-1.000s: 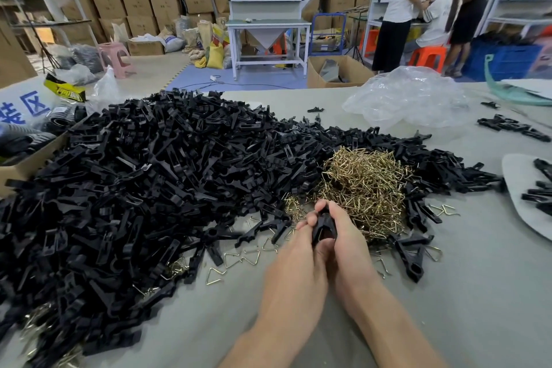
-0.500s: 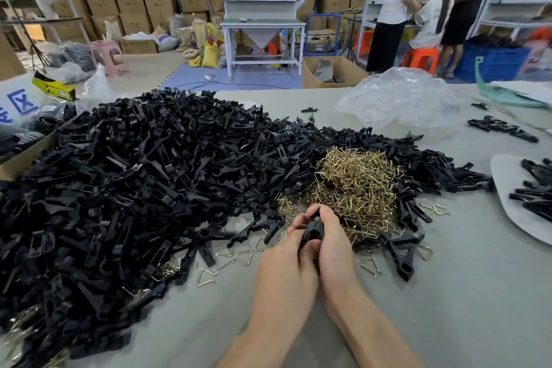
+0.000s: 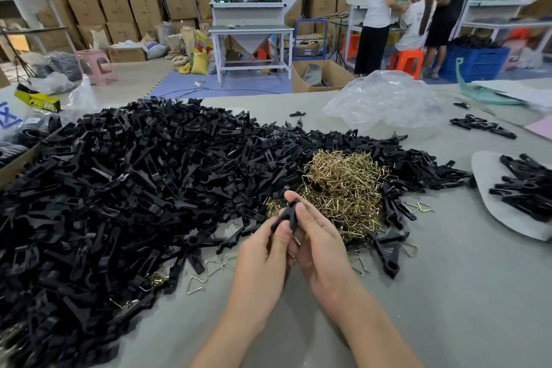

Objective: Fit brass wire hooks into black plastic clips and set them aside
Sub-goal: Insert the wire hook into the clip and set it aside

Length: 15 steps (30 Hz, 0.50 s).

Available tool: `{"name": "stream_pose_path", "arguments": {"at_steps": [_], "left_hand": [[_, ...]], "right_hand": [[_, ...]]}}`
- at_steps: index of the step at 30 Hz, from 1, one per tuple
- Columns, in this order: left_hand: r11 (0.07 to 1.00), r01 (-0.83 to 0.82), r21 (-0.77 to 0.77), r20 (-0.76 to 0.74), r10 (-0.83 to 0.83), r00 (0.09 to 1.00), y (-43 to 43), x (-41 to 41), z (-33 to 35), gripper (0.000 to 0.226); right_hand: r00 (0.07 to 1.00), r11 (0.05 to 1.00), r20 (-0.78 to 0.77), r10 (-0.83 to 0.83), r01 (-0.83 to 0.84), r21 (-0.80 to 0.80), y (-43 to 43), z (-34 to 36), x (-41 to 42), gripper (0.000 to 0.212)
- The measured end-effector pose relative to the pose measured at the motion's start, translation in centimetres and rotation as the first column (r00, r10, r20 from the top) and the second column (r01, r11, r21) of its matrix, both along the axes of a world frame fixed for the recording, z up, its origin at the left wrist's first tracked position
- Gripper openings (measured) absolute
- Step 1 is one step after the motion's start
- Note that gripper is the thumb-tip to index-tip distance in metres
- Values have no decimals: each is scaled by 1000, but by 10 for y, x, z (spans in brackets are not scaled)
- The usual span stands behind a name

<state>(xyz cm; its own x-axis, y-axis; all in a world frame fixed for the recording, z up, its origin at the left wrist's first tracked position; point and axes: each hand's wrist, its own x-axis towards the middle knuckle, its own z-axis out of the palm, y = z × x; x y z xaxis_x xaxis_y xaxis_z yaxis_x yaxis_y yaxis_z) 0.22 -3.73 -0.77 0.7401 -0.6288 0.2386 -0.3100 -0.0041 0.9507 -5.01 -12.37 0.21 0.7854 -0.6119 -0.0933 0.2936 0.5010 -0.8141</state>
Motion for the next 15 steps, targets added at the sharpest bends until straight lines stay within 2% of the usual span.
{"name": "stream_pose_path", "arguments": {"at_steps": [9,15], "left_hand": [[997,-26,-70,76,31,997,-1,-18,6,49],[999,-24,34,222,15,975,-55,-54,29,45]], "right_hand": [[994,999,107,-37,39,-21,0,11,-22,26],[951,959,151,-270,279,-43,-39,20,-72,26]]}}
